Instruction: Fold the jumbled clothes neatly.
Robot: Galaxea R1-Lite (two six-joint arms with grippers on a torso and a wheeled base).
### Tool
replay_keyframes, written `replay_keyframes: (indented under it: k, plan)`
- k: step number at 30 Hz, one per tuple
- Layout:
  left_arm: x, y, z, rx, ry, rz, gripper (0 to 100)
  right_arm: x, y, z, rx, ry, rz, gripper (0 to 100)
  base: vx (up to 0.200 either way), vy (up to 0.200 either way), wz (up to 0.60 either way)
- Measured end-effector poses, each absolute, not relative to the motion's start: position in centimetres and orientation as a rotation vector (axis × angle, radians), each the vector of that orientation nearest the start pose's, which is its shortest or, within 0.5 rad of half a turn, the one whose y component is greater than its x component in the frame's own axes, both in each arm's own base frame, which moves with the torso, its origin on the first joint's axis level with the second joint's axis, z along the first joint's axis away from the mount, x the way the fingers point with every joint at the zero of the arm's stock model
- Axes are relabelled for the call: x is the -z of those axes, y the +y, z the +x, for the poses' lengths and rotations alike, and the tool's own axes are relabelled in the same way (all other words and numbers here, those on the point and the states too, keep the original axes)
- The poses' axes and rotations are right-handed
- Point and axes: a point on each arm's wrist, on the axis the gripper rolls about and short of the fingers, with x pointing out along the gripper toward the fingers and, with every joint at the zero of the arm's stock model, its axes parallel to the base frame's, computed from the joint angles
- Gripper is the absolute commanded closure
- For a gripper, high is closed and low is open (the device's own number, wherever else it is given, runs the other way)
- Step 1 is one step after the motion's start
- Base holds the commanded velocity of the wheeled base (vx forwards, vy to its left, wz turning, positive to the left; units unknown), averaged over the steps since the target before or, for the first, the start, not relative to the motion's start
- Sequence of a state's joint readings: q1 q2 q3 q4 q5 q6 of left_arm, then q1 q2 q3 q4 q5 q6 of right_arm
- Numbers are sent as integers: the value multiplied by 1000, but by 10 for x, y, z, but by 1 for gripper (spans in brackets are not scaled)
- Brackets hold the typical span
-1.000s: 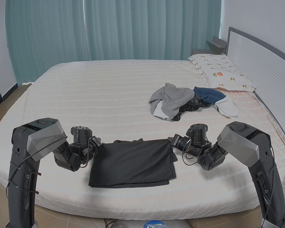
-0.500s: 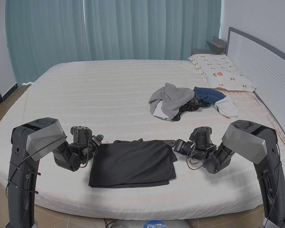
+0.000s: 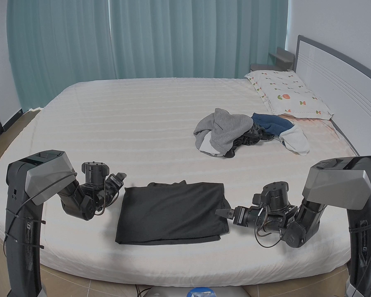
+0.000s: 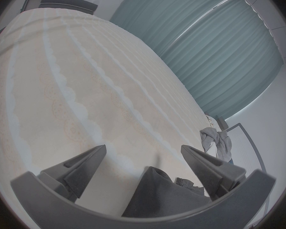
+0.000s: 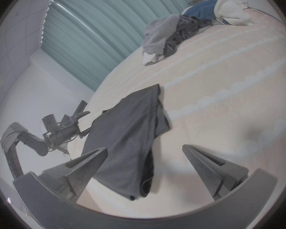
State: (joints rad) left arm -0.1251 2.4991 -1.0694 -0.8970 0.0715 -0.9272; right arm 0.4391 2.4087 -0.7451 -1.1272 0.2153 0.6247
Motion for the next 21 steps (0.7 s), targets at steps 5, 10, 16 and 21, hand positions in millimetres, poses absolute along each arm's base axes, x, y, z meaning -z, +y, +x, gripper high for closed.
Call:
replay_keyframes:
  k: [5,10,16,21]
  plan:
    - [34,-50,423,-198,515,-856,0,31,171,314,-509,750,510,0,0,0,0]
    - [34,-49,423,-199,515,-857,0,33,173,309,-512,778,500,100,0,0,0]
    - [34,-49,423,-198,514,-856,0,34,174,308,-500,808,485,100,0,0,0]
    - [34,-49,423,-198,514,-855,0,35,173,306,-496,825,465,100,0,0,0]
